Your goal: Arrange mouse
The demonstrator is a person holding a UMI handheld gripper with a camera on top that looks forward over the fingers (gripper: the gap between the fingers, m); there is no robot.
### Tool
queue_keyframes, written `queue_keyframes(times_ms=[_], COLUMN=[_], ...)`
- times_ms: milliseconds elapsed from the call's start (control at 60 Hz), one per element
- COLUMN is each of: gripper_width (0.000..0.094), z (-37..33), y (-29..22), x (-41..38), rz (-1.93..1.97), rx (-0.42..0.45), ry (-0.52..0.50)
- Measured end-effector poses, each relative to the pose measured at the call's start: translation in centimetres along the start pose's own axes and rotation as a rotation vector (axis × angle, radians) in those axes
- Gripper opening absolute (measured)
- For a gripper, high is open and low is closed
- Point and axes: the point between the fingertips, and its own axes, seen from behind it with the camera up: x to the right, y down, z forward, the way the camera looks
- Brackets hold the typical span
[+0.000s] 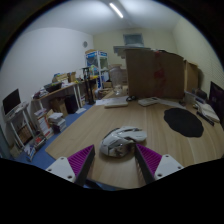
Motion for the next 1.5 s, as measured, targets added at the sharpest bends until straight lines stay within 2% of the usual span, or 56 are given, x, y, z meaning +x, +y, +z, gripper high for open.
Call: queue_keyframes(times_ms=[417, 483, 583, 650, 767, 817, 933, 1017, 1083, 1150, 1233, 1367, 1450, 1500], gripper_width=[0.082, 0.0578, 0.0512, 0.0432, 0.0408, 0.0407, 0.0408, 0.0406, 0.0405, 0.0406, 0.0404, 0.0408, 0.0418, 0.041], z=[5.5, 5.8, 5.8, 5.8, 4.6, 3.1, -1.4, -3.6, -4.3, -3.2, 0.1, 5.9, 7.5, 7.6], y=[-2.1, -2.2, -2.3, -2.3, -2.7, -4.6, -12.7, -17.2, -19.2, -19.3, -16.4, -9.8, -7.4, -7.6], x=[1.0, 1.1, 1.3, 1.2, 0.2, 0.0, 3.5, 8.3, 13.8, 20.1, 26.1, 30.5, 30.7, 30.6], rz=[-0.028, 0.004, 0.004, 0.006, 0.027, 0.032, -0.02, -0.009, 0.006, 0.024, 0.067, 0.125, 0.101, 0.084], rx=[-0.026, -0.003, 0.005, 0.007, 0.002, 0.052, 0.242, 0.316, 0.334, 0.306, 0.199, -0.006, -0.081, -0.087], ry=[0.123, 0.132, 0.135, 0.115, 0.047, 0.018, 0.071, 0.101, 0.176, 0.254, 0.299, 0.278, 0.254, 0.255])
